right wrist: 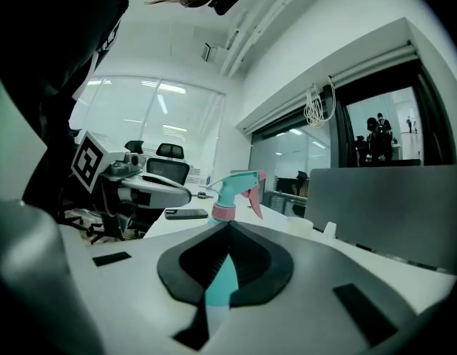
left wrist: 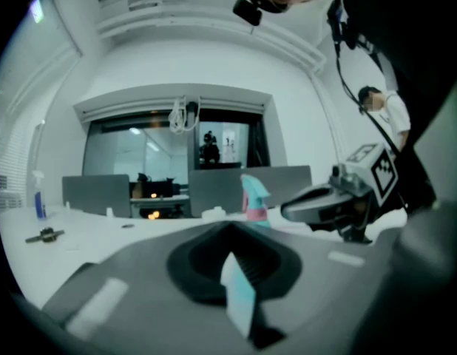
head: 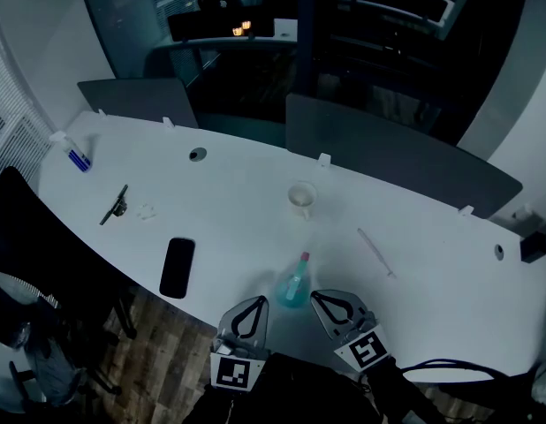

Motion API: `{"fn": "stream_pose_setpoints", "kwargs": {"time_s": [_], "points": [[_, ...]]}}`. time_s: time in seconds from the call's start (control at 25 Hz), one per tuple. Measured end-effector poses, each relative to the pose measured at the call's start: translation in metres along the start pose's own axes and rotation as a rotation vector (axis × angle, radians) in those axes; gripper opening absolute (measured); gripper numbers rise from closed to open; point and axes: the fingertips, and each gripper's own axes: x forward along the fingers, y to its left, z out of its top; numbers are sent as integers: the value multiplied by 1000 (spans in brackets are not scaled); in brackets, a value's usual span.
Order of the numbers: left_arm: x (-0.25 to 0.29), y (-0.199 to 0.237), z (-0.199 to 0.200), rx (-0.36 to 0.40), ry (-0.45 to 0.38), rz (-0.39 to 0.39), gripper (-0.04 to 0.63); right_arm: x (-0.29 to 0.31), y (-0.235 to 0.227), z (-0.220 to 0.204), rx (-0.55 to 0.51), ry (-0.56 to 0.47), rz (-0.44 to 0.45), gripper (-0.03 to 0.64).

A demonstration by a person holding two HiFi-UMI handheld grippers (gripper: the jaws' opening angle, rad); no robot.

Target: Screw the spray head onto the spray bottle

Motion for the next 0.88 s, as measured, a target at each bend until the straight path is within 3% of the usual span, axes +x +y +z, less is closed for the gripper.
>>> {"fn": "stream_pose_setpoints", "kwargs": {"time_s": [0.24,0.56,0.72,0.88], "points": [[-3,8,7,-54,-21,115,2,-3,-8,9,11,-23,-89,5],[-14,7,14,-49,-39,208,2,-15,-20,23,5,-87,-133,5],[-29,1,17,11,-45,249,2,-25,-18,21,29,-104,-150,5],[-52,4,15,10,-28,293,2,-35,-6,20,17,-109,-168,5]]}}
